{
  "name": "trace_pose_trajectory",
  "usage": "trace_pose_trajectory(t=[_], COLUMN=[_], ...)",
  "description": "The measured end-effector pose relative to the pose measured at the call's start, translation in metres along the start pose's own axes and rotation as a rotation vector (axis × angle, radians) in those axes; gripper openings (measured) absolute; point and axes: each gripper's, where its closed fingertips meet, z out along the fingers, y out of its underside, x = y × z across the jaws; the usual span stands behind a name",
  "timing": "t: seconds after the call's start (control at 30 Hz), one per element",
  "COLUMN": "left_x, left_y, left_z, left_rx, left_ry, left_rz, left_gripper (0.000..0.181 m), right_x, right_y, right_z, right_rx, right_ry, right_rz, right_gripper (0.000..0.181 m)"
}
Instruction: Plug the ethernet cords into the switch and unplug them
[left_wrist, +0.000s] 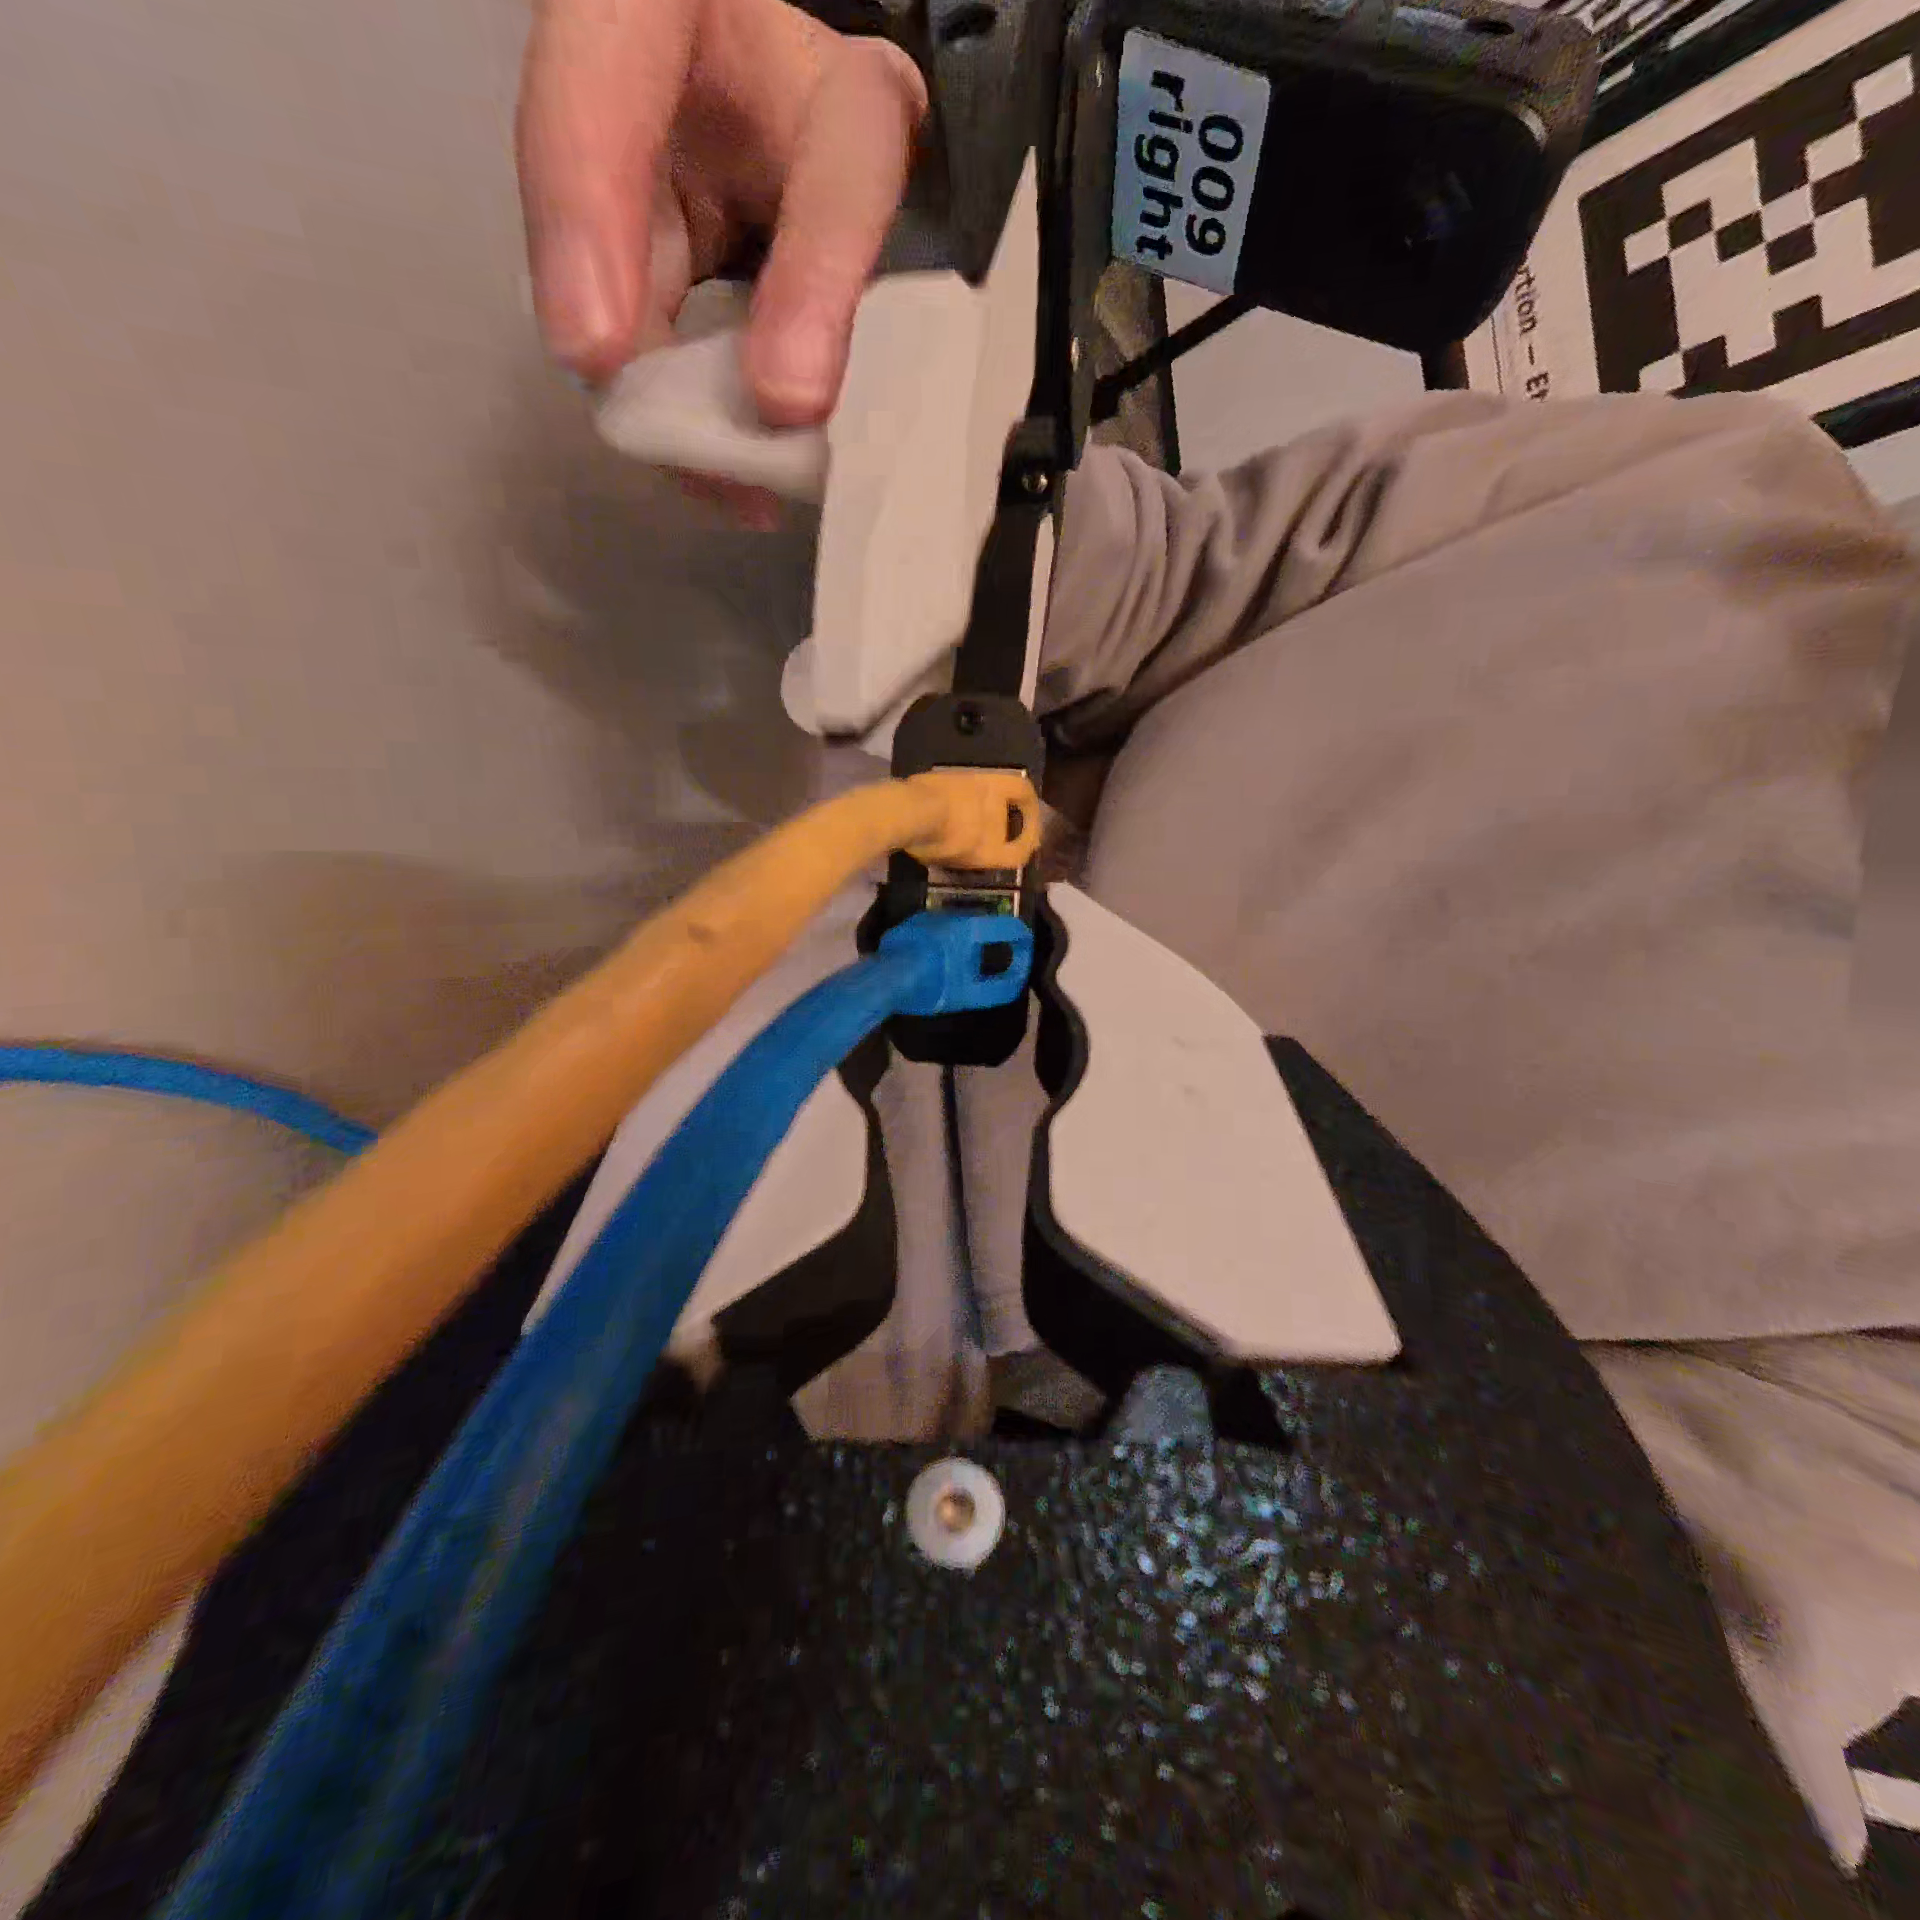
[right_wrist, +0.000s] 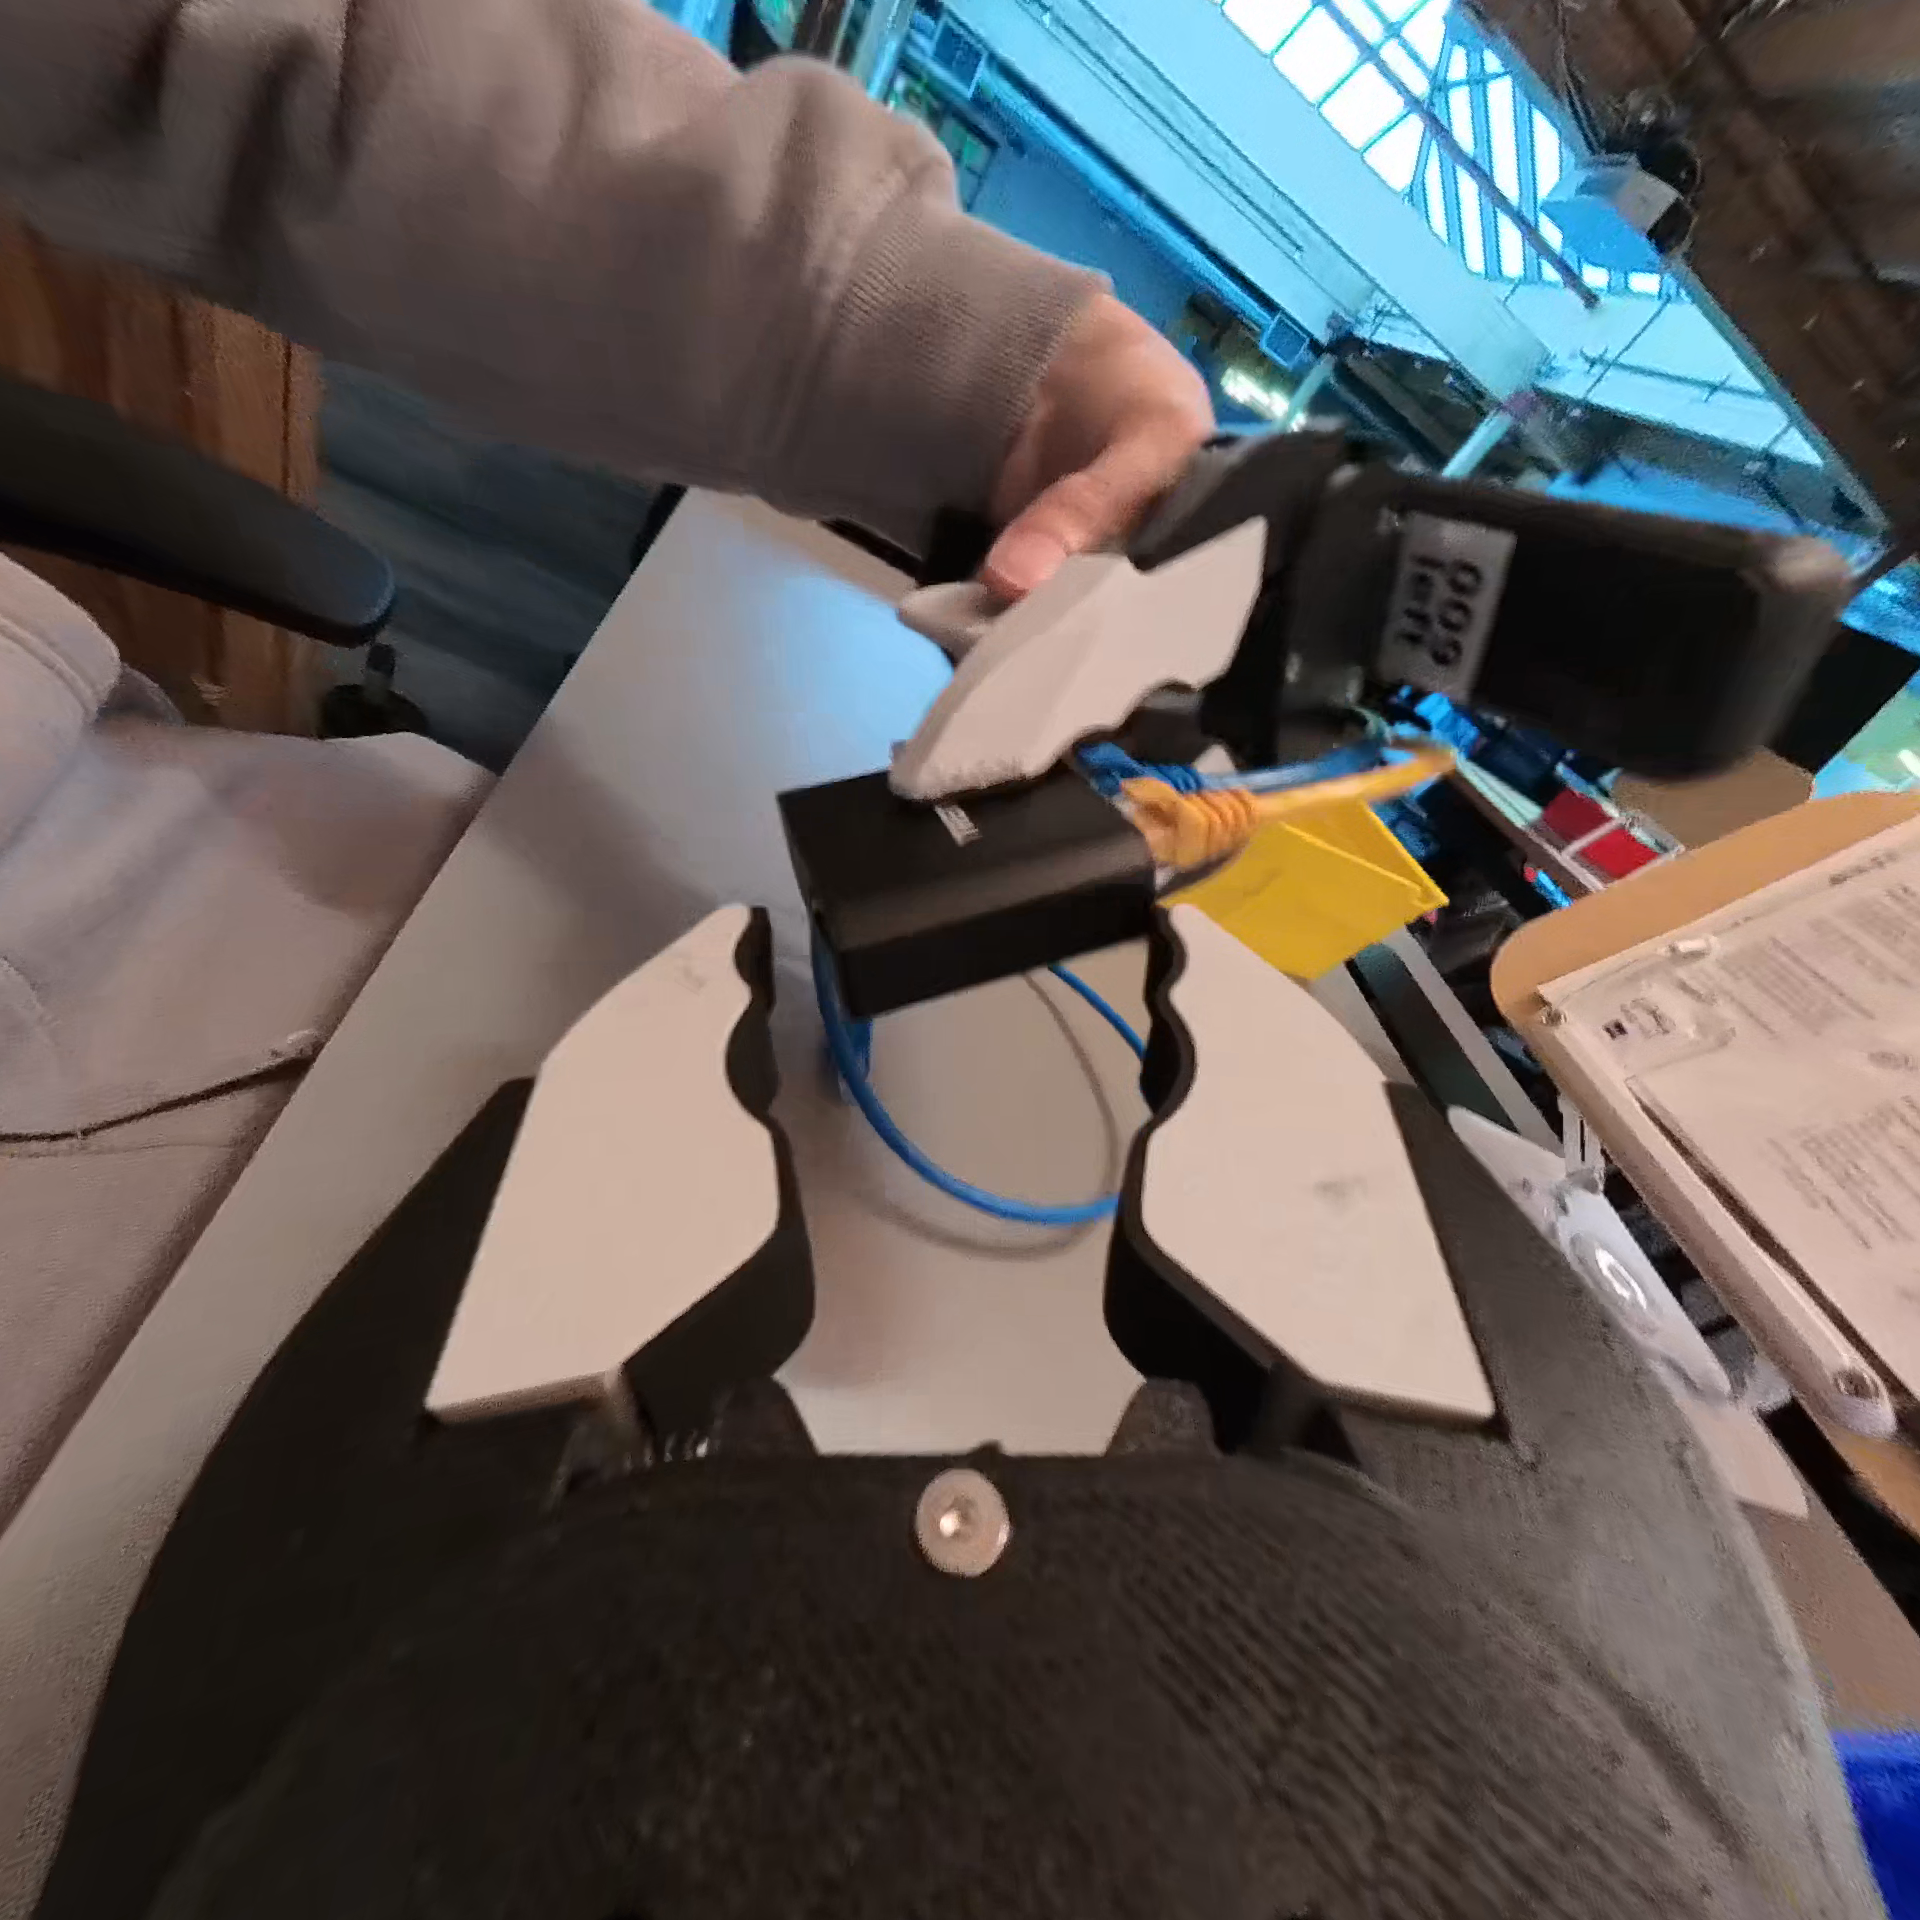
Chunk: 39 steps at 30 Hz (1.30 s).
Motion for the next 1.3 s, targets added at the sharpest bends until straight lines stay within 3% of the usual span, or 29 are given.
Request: trace_pose_trajectory(t=[0.1,0.17,0.2,0.27,0.3,0.37,0.43,0.57,0.63,0.7,0.77,0.8,0.87,1.0,1.13,1.17,1.3], left_x=[-0.005,-0.009,-0.011,-0.019,-0.021,-0.026,-0.024,-0.019,-0.020,-0.030,-0.041,-0.041,-0.036,-0.008,-0.003,-0.005,-0.005], left_y=[-0.001,-0.008,-0.018,-0.052,-0.065,-0.069,-0.066,-0.068,-0.061,-0.050,-0.027,-0.013,0.008,0.030,0.032,0.032,0.019], left_z=[0.000,-0.003,-0.006,-0.023,-0.033,-0.042,-0.035,-0.033,-0.036,-0.042,-0.045,-0.044,-0.042,-0.026,-0.017,-0.014,-0.006], left_rx=[-0.088,-0.062,0.004,0.288,0.427,0.600,0.687,0.864,0.893,0.863,0.689,0.576,0.380,0.054,-0.051,-0.061,0.011], left_ry=[-0.003,-0.024,-0.052,-0.143,-0.169,-0.209,-0.155,0.051,0.110,0.046,-0.083,-0.114,-0.128,-0.022,0.066,0.066,0.170], left_rz=[-0.003,0.011,0.042,0.026,0.012,0.012,0.000,-0.071,-0.065,-0.121,-0.163,-0.166,-0.170,-0.103,-0.054,-0.040,-0.031], left_gripper=[0.023,0.023,0.023,0.031,0.044,0.053,0.059,0.038,0.025,0.024,0.024,0.024,0.024,0.024,0.024,0.024,0.024], right_x=[0.005,0.014,0.024,0.057,0.072,0.087,0.090,0.078,0.072,0.064,0.059,0.056,0.043,0.006,-0.012,-0.010,-0.002], right_y=[0.003,0.006,0.007,0.011,0.012,0.010,0.010,0.010,0.010,0.022,0.008,0.000,-0.016,-0.015,0.014,0.015,0.009], right_z=[0.001,-0.002,-0.004,-0.013,-0.019,-0.026,-0.025,-0.006,0.004,0.010,0.003,0.001,0.006,0.033,0.038,0.035,0.028], right_rx=[-0.016,-0.034,-0.036,-0.055,-0.053,-0.014,-0.020,-0.027,-0.024,-0.144,-0.163,-0.167,-0.121,-0.090,-0.211,-0.196,-0.067], right_ry=[0.032,0.088,0.164,0.406,0.522,0.683,0.790,0.860,0.774,0.594,0.501,0.451,0.329,0.085,-0.002,0.004,0.052], right_rz=[-0.031,-0.037,-0.043,-0.016,0.018,0.071,0.064,0.059,0.079,0.033,-0.076,-0.091,-0.011,0.105,0.141,0.147,0.132], right_gripper=[0.062,0.061,0.061,0.061,0.061,0.061,0.062,0.061,0.060,0.065,0.091,0.087,0.097,0.090,0.069,0.062,0.062])
